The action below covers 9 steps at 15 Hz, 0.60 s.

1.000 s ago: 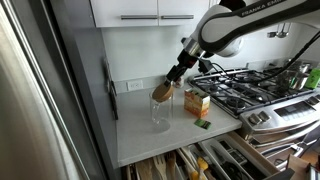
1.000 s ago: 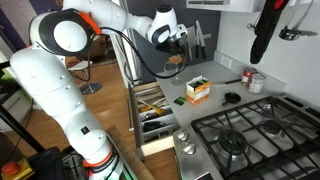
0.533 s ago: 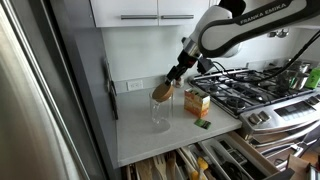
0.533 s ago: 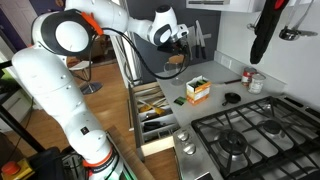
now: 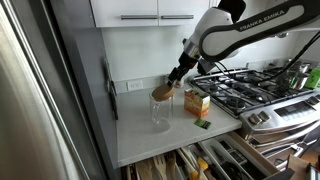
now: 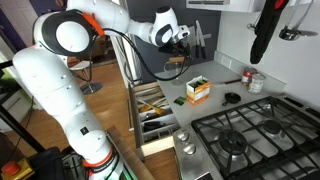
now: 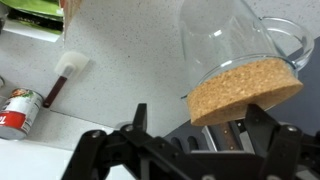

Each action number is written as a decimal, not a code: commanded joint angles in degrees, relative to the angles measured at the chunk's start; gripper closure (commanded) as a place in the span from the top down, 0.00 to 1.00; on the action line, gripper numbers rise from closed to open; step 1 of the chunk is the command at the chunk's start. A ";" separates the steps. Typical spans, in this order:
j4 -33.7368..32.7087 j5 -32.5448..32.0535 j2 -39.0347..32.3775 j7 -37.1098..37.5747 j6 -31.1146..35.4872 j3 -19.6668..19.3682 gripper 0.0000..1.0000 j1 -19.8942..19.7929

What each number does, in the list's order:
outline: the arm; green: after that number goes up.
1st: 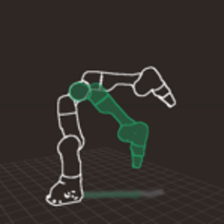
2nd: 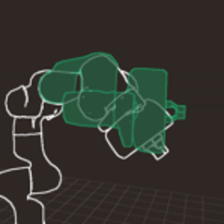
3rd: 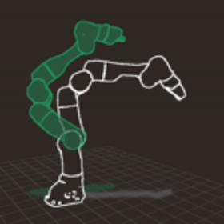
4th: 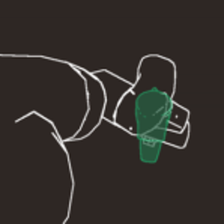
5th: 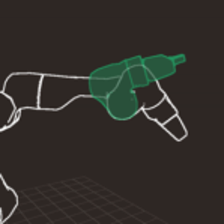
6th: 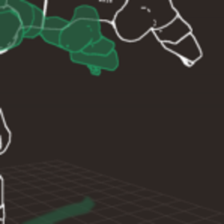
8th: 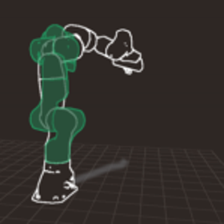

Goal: Put the brown lid on the transparent jar

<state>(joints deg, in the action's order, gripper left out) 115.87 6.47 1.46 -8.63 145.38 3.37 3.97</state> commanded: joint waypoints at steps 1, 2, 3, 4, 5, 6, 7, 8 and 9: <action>1.03 -0.93 -0.37 2.32 0.48 0.25 1.00 0.07; 1.03 -0.65 -0.50 2.38 0.44 0.33 1.00 0.14; 0.99 -0.08 -0.61 2.32 0.33 0.45 1.00 0.29; 0.95 -0.09 -0.70 2.51 0.33 0.53 1.00 0.33; 0.88 0.32 -0.76 2.53 0.30 0.69 1.00 0.42; 0.84 0.47 -0.81 2.66 0.26 0.81 1.00 0.48; 0.83 0.78 -0.87 2.65 0.21 0.96 1.00 0.57; 0.88 1.14 -0.97 2.52 0.15 1.08 1.00 0.64; 0.90 1.22 -1.06 2.52 -0.10 1.17 1.00 0.70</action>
<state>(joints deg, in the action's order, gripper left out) 115.96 6.76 0.52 -6.84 145.38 4.24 4.34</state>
